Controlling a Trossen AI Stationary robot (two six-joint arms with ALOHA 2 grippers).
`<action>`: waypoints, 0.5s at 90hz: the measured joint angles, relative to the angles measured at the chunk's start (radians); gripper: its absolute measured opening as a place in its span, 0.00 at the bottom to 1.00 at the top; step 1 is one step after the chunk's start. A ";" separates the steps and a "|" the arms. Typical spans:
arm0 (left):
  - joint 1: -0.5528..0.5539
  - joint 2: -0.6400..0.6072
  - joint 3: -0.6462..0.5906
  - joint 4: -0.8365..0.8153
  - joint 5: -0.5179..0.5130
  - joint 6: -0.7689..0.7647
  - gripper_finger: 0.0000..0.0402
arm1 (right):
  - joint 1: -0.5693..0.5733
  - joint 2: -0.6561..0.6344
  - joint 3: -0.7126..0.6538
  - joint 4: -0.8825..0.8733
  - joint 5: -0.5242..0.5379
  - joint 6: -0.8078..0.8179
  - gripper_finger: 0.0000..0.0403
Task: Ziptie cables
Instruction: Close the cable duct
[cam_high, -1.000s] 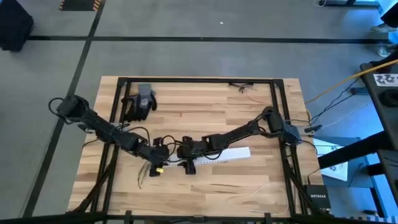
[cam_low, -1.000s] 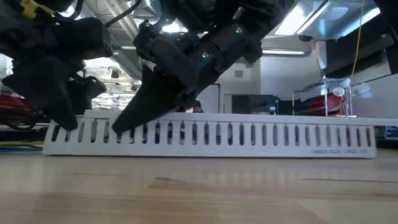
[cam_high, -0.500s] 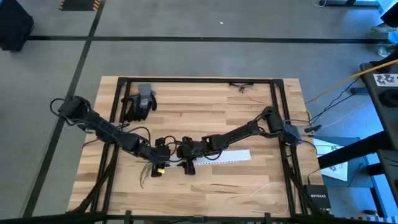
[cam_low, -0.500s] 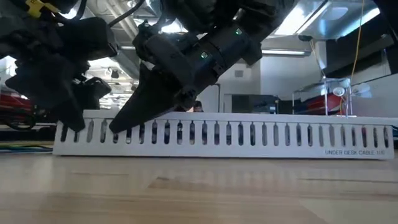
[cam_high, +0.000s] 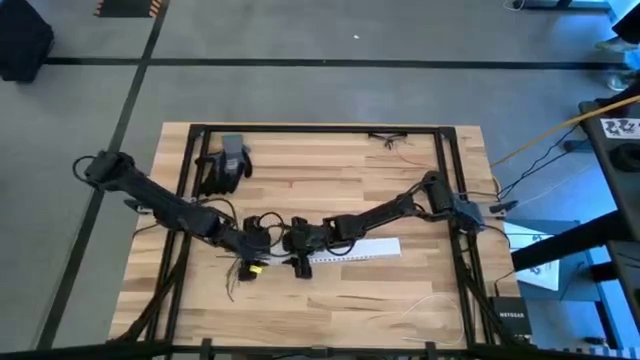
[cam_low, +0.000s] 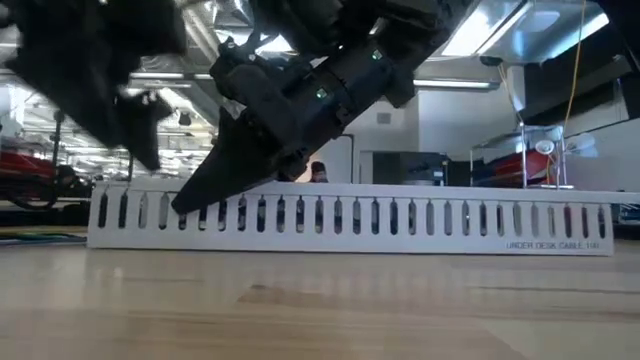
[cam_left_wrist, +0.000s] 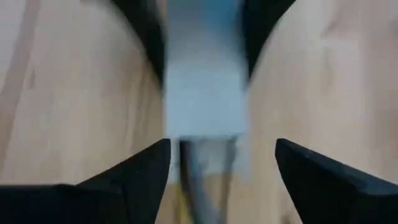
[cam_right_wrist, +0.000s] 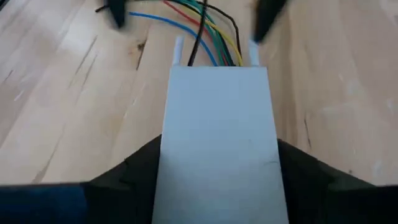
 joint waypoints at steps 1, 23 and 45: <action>-0.003 -0.002 -0.001 -0.004 -0.001 -0.002 0.70 | 0.000 0.000 0.000 -0.001 0.000 0.000 0.57; -0.058 0.011 -0.095 0.047 -0.082 -0.070 0.71 | 0.001 -0.001 -0.001 -0.004 -0.004 -0.001 0.57; -0.060 0.017 -0.182 0.206 -0.098 -0.041 0.67 | 0.001 -0.002 -0.003 -0.004 -0.007 -0.002 0.57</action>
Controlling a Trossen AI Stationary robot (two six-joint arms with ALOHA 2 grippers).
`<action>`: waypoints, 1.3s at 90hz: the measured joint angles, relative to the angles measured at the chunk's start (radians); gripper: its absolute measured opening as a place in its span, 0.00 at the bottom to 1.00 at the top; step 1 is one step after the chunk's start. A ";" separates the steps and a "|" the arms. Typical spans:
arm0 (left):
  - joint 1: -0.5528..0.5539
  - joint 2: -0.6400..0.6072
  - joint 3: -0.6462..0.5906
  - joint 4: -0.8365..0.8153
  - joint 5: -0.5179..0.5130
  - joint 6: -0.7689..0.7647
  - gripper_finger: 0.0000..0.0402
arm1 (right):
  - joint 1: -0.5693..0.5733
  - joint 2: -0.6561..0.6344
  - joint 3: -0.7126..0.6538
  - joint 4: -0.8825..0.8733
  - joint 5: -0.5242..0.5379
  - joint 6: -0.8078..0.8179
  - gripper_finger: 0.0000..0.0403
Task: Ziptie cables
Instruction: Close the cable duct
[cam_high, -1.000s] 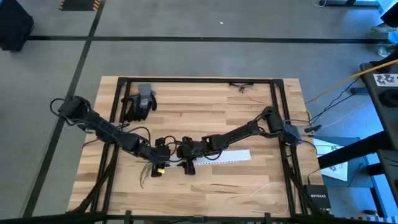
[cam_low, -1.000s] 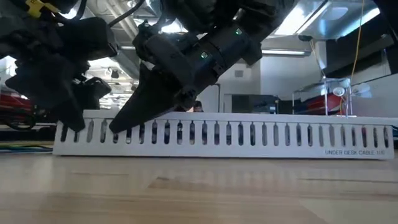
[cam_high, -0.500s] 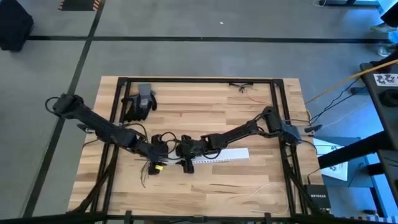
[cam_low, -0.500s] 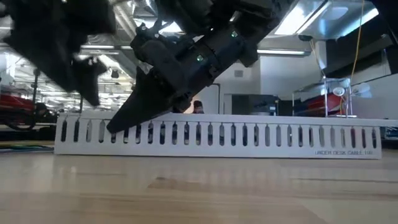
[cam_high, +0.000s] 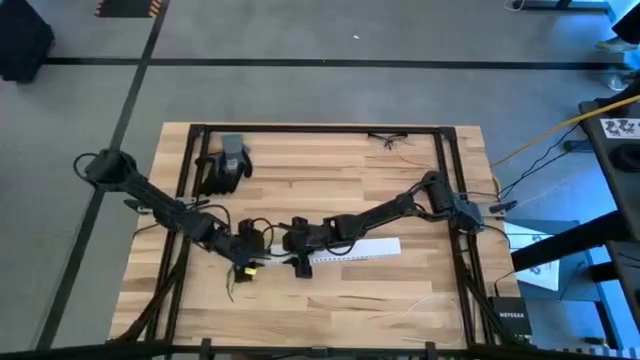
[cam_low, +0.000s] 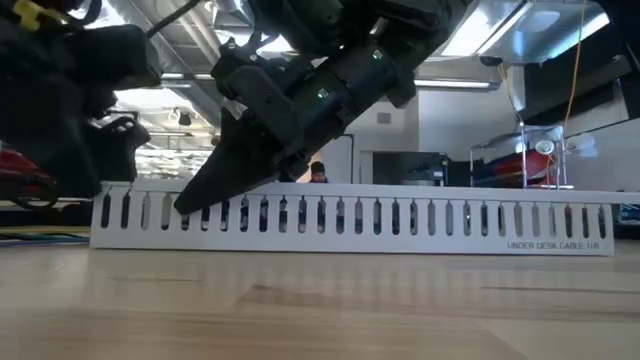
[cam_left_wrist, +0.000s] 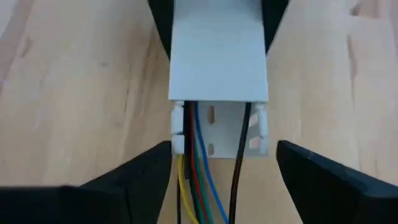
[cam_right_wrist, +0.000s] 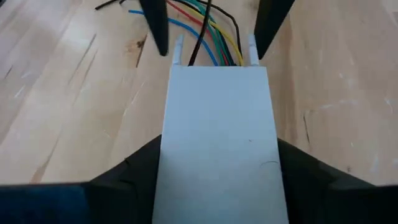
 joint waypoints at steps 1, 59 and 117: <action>0.000 0.002 -0.002 0.007 -0.001 0.003 0.67 | 0.000 0.000 0.000 0.000 0.000 0.000 0.57; 0.019 0.103 -0.022 0.189 0.014 0.071 0.59 | 0.004 0.003 -0.008 0.082 -0.020 0.032 0.57; 0.067 0.111 -0.024 0.250 0.031 0.088 0.58 | 0.003 0.011 -0.008 0.137 0.028 0.056 0.57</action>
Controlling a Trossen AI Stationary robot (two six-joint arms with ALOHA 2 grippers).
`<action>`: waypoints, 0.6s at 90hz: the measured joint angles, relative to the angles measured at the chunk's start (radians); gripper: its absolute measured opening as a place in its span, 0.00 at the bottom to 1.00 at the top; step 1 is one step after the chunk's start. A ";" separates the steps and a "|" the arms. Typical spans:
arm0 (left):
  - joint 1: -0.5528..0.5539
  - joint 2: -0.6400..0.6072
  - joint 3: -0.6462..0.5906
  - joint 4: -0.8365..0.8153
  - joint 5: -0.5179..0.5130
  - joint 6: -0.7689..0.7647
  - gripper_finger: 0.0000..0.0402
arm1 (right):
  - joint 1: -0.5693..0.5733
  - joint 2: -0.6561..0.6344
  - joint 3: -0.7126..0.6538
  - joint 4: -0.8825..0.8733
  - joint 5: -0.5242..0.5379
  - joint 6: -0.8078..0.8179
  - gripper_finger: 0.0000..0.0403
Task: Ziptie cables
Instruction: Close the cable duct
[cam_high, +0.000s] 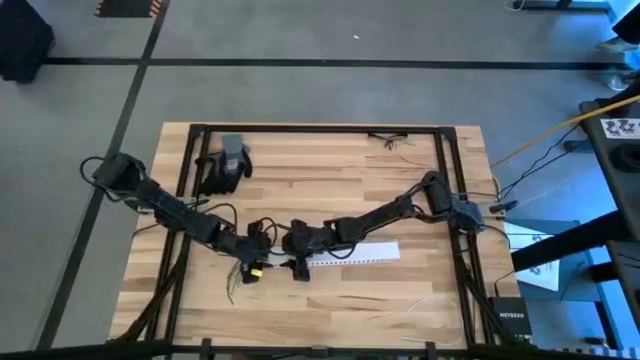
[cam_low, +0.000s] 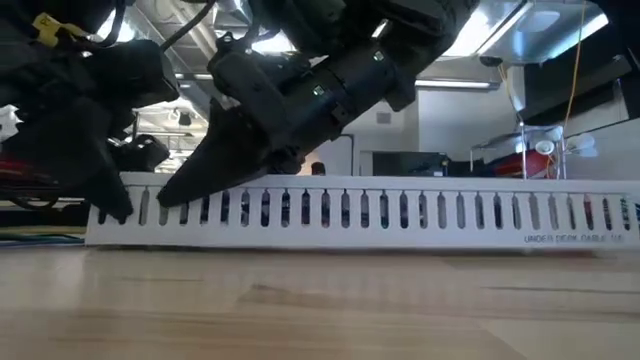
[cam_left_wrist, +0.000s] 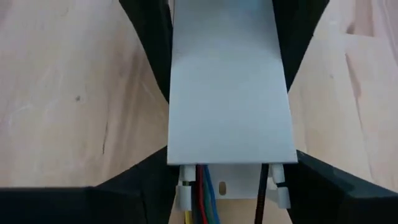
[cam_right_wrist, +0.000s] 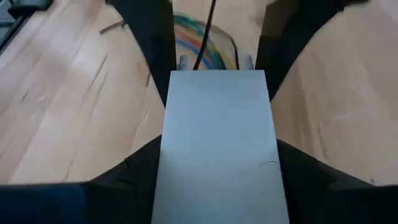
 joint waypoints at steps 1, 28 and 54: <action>0.001 0.000 0.000 0.001 0.000 0.000 0.58 | 0.000 0.001 0.000 0.006 0.000 0.000 0.57; 0.012 0.001 0.002 0.018 -0.005 0.016 0.58 | -0.002 0.024 0.015 0.021 0.014 -0.008 0.57; 0.042 0.028 0.010 0.016 0.064 0.020 0.68 | -0.007 0.022 0.018 -0.014 0.007 -0.023 0.58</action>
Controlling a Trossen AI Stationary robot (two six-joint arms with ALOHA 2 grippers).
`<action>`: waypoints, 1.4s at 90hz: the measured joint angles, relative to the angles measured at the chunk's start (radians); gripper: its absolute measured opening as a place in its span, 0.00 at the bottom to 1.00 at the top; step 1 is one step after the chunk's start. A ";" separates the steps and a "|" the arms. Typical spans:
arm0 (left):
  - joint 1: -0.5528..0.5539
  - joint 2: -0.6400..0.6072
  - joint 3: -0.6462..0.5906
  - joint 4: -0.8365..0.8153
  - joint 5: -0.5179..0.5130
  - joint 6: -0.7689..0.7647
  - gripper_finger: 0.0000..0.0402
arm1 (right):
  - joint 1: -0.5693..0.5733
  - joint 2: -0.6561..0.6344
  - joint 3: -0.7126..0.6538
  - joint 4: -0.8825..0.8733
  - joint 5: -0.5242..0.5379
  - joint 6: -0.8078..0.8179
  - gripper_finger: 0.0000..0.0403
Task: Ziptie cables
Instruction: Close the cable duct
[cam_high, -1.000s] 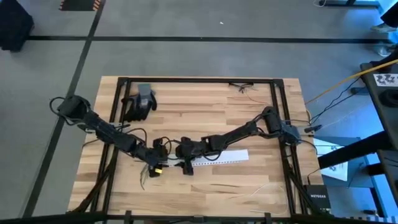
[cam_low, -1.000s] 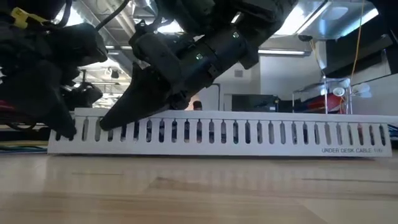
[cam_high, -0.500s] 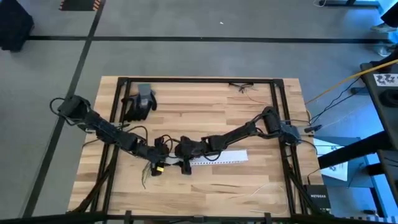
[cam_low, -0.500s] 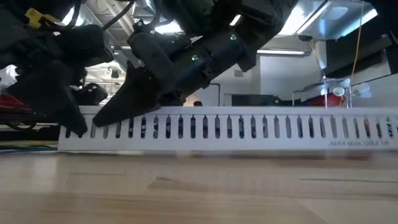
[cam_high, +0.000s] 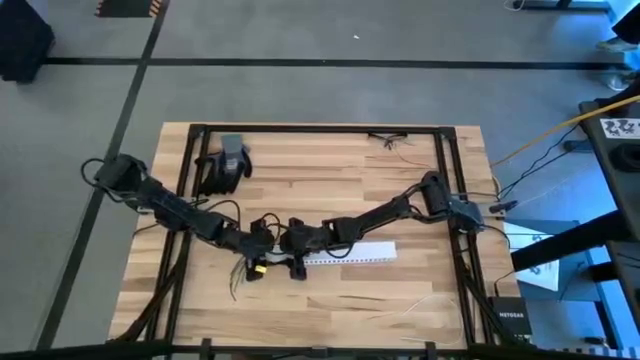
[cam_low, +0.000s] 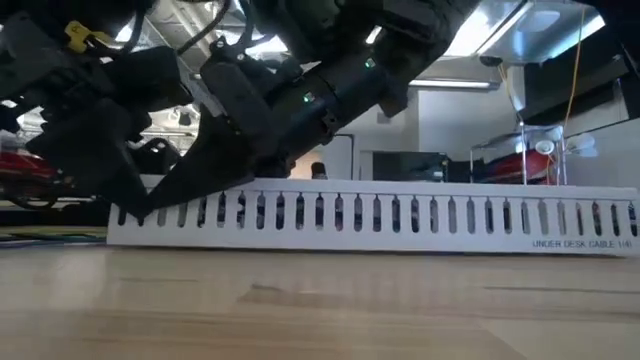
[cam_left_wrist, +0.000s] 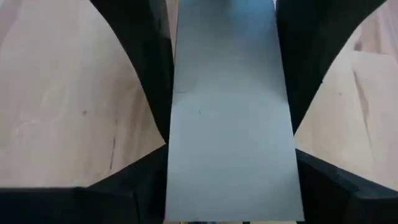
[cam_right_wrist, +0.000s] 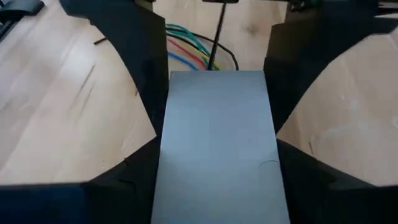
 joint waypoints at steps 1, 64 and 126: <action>0.002 0.000 0.001 -0.001 0.004 0.005 0.69 | -0.001 0.000 0.000 0.000 -0.002 0.000 0.58; -0.037 -0.311 0.065 -0.489 -0.089 -0.119 0.73 | 0.001 -0.285 0.023 -0.641 0.073 -0.052 0.71; -0.050 -0.218 0.061 -0.474 -0.091 -0.199 0.73 | 0.256 -0.925 -0.676 -1.220 0.259 0.786 0.71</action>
